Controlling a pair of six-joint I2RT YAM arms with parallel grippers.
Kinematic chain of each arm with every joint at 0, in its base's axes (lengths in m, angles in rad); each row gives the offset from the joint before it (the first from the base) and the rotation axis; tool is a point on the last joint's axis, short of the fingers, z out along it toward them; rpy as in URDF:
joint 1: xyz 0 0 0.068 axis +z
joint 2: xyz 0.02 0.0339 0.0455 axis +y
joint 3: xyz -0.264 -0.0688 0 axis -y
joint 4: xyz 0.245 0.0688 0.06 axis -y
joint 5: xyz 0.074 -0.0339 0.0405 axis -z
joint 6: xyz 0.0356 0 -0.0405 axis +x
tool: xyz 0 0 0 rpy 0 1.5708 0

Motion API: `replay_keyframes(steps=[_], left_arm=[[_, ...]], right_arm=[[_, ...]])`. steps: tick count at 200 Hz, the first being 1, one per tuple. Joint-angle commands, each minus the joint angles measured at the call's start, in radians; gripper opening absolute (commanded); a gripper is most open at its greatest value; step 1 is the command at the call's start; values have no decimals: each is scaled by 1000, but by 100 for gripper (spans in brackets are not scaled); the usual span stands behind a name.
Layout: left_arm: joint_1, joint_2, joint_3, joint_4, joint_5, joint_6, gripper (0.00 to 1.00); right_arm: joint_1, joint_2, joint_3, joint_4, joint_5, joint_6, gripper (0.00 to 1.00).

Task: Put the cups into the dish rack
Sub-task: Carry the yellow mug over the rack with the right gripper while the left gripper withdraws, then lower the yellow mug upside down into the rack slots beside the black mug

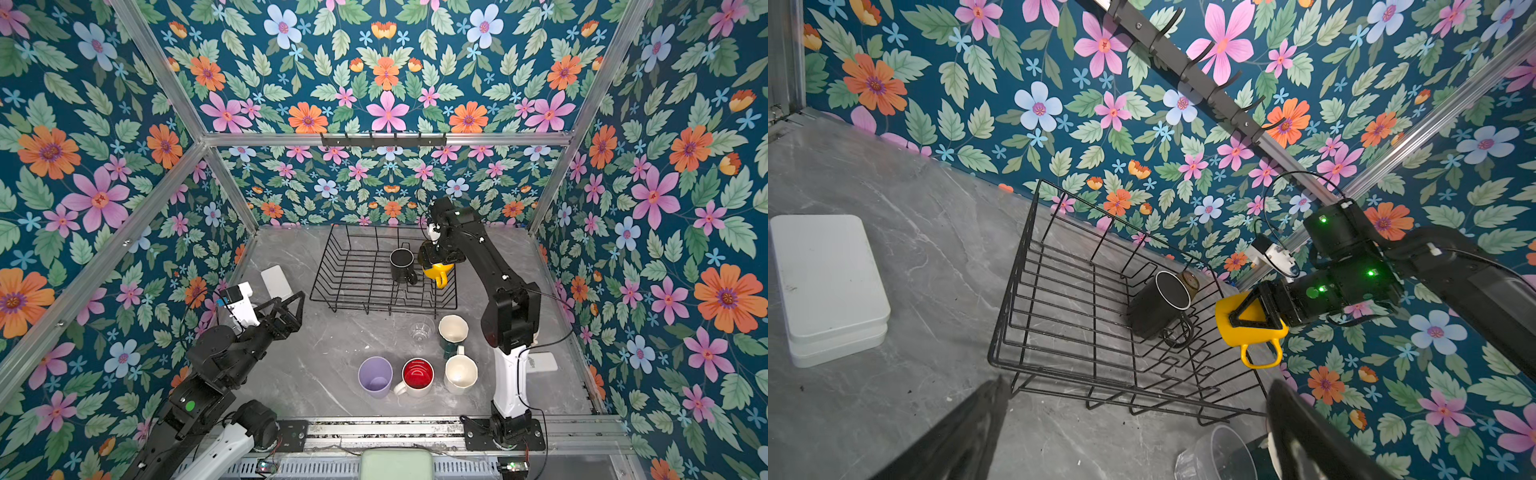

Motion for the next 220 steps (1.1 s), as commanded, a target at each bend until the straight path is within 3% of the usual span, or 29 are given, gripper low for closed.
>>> replay_keyframes(steps=[1,86,220], left_arm=[[1,-5,2,-12,-13,-1,100],[1,-24,-3,-32,-23,0,100],[1,-43,-10,-47,-31,-6,100]], right_arm=[[2,32,37,-28,4,-8,0],[15,165,141,-80,2,-14,0],[21,247,177,-90,42,-57,0]])
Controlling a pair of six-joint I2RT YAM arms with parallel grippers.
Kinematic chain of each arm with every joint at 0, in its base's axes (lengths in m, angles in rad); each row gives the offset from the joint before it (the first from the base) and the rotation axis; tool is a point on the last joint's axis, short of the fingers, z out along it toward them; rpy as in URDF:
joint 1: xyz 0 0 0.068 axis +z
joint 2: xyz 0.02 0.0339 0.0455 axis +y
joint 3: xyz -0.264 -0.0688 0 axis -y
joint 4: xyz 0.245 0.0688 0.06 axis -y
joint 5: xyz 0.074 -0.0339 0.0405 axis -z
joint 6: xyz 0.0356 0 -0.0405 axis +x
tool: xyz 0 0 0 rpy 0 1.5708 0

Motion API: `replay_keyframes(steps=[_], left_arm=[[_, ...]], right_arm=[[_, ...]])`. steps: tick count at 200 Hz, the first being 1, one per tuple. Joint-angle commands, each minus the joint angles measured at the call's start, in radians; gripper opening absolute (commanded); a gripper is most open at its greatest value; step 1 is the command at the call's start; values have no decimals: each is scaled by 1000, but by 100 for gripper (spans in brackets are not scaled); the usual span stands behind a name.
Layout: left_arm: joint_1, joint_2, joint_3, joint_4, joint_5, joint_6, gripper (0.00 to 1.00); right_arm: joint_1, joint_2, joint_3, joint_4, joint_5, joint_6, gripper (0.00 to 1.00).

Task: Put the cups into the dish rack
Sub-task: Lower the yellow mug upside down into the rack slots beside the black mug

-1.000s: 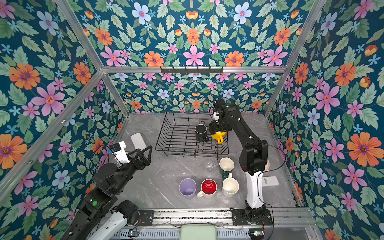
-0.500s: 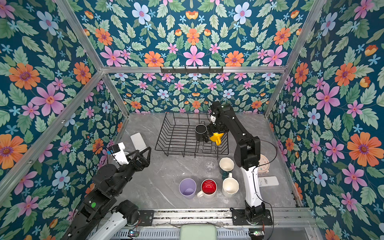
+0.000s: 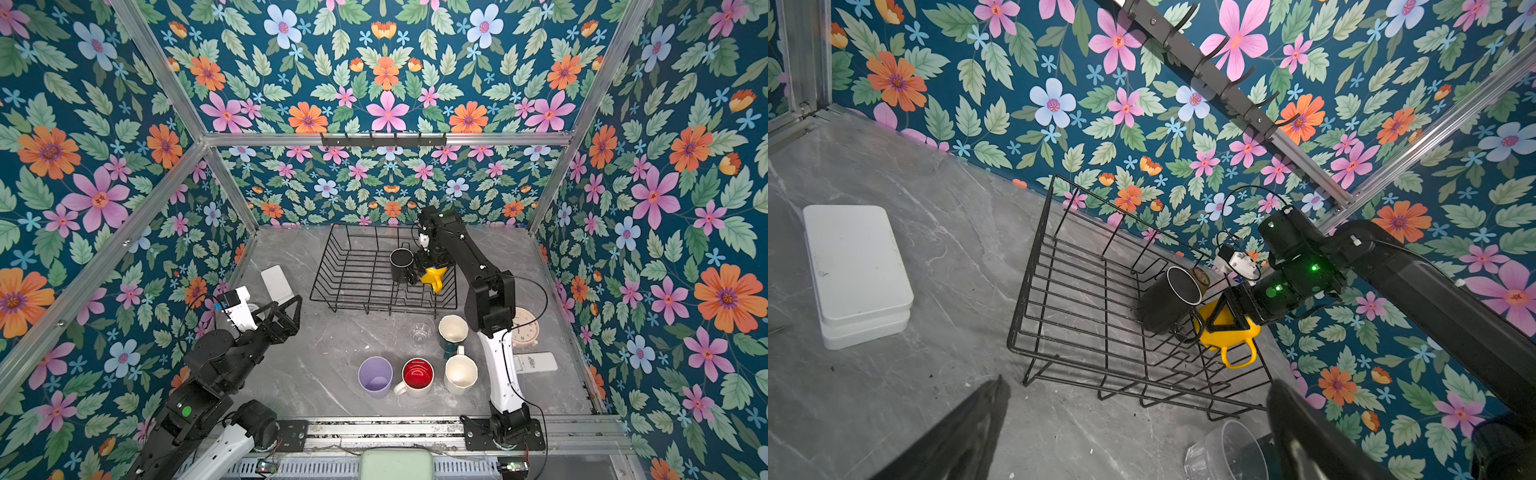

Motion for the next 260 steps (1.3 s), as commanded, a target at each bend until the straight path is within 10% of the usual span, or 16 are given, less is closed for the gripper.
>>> replay_keyframes(steps=[1,57,153,260], left_arm=[[1,-4,-1,7,-11,-5,100],[1,-16,-1,-4,-15,-7,100],[1,-19,0,-6,-16,-8,100],[1,-26,4,-13,-17,-8,100]], right_arm=[[3,7,10,-23,8,-13,0],[2,30,15,-23,11,-18,0],[4,31,0,-25,9,-27,57],[8,26,-7,-14,20,-34,79]])
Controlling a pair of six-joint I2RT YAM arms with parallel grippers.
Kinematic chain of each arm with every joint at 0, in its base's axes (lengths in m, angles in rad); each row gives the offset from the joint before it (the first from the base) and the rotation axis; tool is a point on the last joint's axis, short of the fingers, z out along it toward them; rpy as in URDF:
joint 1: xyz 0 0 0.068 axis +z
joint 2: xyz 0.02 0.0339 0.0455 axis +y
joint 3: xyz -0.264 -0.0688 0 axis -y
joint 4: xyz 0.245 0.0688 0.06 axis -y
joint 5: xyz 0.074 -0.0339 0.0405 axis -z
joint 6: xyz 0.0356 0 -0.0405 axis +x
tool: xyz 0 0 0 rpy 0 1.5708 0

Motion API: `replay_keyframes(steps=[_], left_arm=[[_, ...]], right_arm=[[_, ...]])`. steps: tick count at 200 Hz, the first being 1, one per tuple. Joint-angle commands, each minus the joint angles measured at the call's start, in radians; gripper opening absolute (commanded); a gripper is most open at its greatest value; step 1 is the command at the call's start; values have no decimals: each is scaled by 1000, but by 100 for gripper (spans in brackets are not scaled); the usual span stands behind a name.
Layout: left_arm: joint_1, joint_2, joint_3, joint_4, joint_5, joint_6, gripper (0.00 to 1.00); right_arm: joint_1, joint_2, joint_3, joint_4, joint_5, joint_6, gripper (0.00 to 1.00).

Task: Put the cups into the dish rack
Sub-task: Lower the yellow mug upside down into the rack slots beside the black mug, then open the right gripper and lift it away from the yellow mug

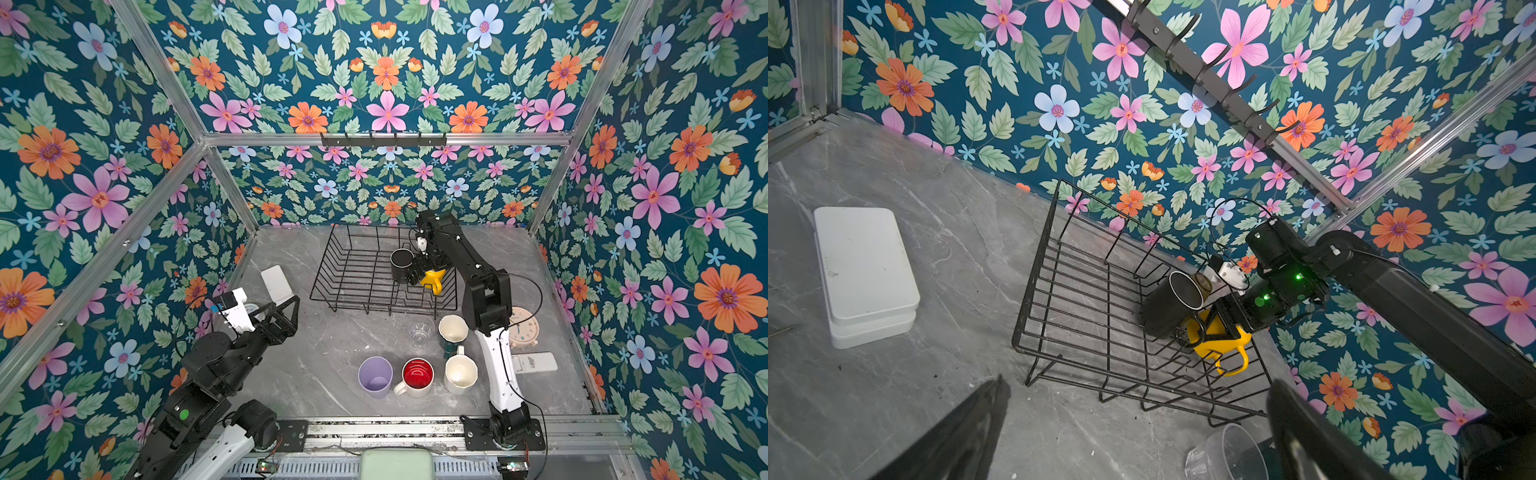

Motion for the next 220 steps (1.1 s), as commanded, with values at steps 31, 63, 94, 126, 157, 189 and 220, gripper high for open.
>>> replay_keyframes(steps=[31,63,94,126,157,189,220], left_arm=[[1,-5,4,-5,-4,-3,100],[1,-13,0,-9,-7,-5,100],[1,-24,-1,-16,-11,-6,100],[1,-32,-1,-23,-13,-7,100],[1,-38,1,-23,-14,-9,100],[1,-44,2,-30,-15,-10,100],[1,-52,-1,-26,-19,-11,100]], right_arm=[[3,-13,0,-27,15,-2,81],[6,-20,0,-23,25,-7,84],[9,-23,1,-19,32,-7,88],[13,-33,2,-19,39,-7,89],[13,-55,0,-20,48,-3,89],[13,-114,-15,-8,43,10,89],[13,-200,-55,19,29,38,89]])
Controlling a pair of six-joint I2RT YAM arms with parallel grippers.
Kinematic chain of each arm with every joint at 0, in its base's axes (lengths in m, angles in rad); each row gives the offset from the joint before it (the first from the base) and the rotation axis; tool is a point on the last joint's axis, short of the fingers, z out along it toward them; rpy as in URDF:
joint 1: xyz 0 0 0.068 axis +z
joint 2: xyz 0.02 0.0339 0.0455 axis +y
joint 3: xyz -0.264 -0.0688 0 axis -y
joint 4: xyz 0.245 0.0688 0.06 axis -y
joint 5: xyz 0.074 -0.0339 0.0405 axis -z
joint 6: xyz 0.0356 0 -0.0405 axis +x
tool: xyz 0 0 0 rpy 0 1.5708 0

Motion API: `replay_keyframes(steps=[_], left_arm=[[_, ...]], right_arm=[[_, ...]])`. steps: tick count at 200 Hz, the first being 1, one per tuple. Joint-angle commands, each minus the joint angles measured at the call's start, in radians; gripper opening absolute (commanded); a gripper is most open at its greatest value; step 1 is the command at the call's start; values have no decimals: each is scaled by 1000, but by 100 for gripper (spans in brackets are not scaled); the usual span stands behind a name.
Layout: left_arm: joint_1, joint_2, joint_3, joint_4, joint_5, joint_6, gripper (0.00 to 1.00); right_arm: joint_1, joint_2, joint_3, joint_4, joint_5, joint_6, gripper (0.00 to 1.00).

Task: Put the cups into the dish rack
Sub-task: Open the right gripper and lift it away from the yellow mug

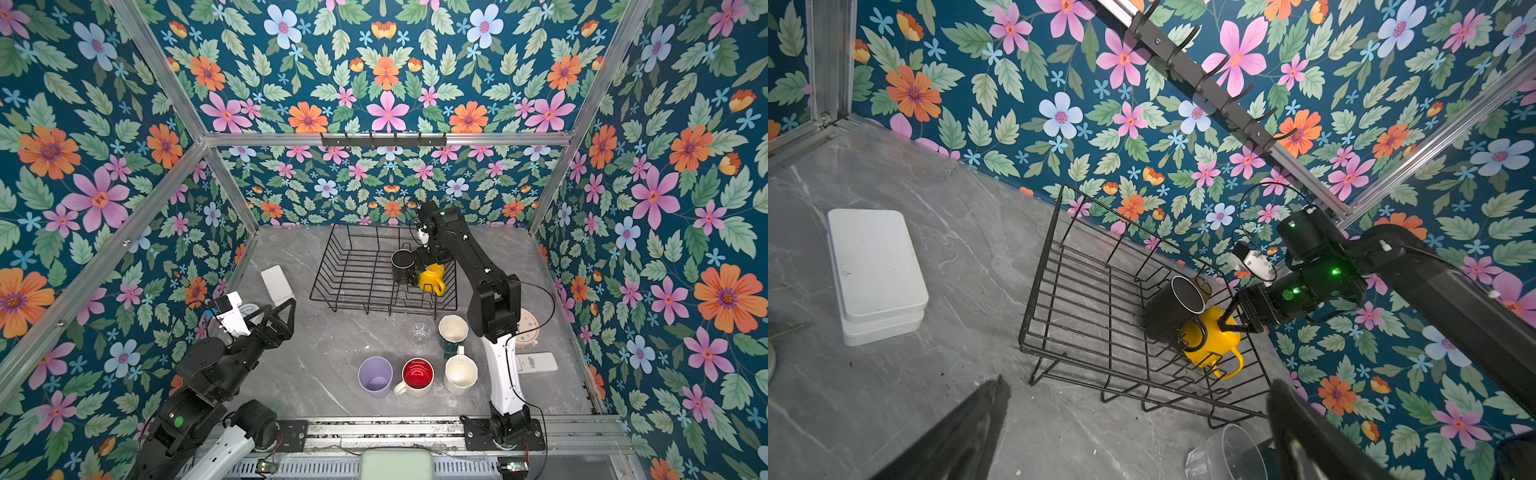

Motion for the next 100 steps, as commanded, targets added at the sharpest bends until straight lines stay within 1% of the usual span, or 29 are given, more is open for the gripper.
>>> replay_keyframes(steps=[1,18,37,55,72,92,96,100], left_arm=[[1,-5,-1,6,-8,-10,100],[1,-7,-3,8,-8,-12,100],[1,-4,-5,11,-8,-12,100],[1,-1,-6,14,-9,-9,100],[1,8,-7,17,-9,-5,100],[1,22,-6,19,-2,-5,100],[1,25,-6,21,0,-5,100],[1,28,-6,21,1,-3,100]], right_arm=[[0,-58,-29,17,-9,36,89],[0,-130,-94,45,-32,61,87],[3,-233,-204,90,-55,89,86],[15,-339,-323,133,-54,107,84],[37,-427,-406,138,-39,122,83],[63,-517,-506,154,-53,152,82],[69,-570,-527,158,-53,159,82],[74,-589,-546,162,-53,166,82]])
